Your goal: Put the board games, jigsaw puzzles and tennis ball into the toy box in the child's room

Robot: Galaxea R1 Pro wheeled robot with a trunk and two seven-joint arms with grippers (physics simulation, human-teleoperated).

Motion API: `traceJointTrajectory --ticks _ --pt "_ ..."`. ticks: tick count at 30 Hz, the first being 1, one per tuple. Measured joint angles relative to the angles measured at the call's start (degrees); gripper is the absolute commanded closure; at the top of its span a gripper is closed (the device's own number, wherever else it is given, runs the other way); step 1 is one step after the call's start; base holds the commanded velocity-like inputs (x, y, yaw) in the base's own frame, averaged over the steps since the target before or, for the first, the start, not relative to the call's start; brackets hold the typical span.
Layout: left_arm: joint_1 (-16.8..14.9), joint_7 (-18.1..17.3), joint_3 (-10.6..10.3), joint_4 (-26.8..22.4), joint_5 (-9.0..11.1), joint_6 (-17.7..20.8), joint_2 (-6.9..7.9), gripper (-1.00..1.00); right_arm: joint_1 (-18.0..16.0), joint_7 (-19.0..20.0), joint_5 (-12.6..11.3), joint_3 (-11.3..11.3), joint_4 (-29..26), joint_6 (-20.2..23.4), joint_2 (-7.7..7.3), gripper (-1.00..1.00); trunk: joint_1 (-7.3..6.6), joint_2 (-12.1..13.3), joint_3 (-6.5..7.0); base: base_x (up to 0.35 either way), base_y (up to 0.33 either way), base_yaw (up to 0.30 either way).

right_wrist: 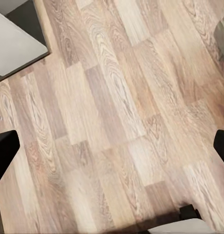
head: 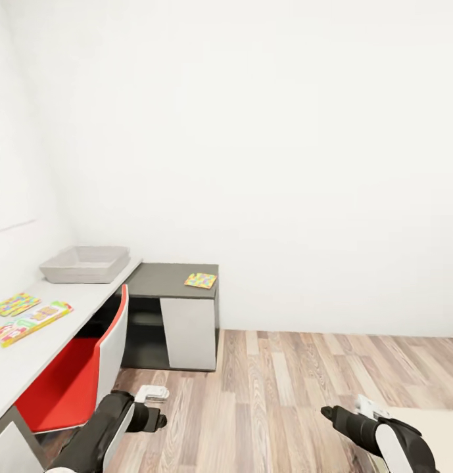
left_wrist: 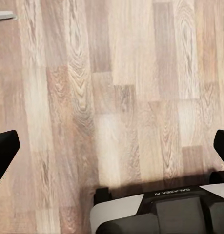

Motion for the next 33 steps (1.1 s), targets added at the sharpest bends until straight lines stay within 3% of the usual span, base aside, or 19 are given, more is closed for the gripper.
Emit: traceJointTrajectory --ticks 6,10,14,20,25,30,33 --pt "0.04 -0.46 1.12 -3.62 0.01 1.34 0.78 -1.0 -0.01 -0.02 0.06 -0.11 -2.06 3.15 0.07 -1.0 -0.22 0.42 0.35 0.0 0.0 -0.282" --pt "0.05 -0.47 3.55 -4.54 0.11 2.29 1.36 -1.0 -0.01 0.03 0.04 -0.07 -5.04 4.37 -0.33 -1.0 -0.22 0.42 0.46 0.0 0.0 -0.282" --pt "0.04 -0.54 4.49 -4.76 0.17 2.64 1.49 -1.0 -0.08 0.24 0.05 -0.74 -6.47 4.35 -0.4 -1.0 -0.22 0.42 0.57 0.0 0.0 -0.282" --pt "0.05 -2.35 4.76 -4.82 0.11 2.39 1.59 -1.0 -0.1 0.74 0.0 -4.4 -6.9 4.36 -0.23 -1.0 -0.22 0.42 0.74 0.0 0.0 -0.282" --pt "0.07 -5.27 4.81 -4.83 -0.06 2.25 1.67 -1.0 -0.03 3.71 -0.03 -7.43 -6.82 4.39 -0.03 -1.0 -0.22 0.43 0.85 0.0 0.0 -0.282" --pt "0.05 -7.33 4.82 -4.84 0.0 2.15 2.4 -1.0 0.2 10.89 -0.17 -10.98 -6.36 4.24 -0.25 -1.0 -0.22 0.42 0.88 0.0 0.0 -0.282" --pt "0.04 -9.35 4.86 -4.84 0.02 2.14 2.63 -1.0 1.18 16.51 -0.75 -14.86 -6.29 4.17 -0.36 -1.0 -0.22 0.42 0.88 0.0 0.0 -0.282"
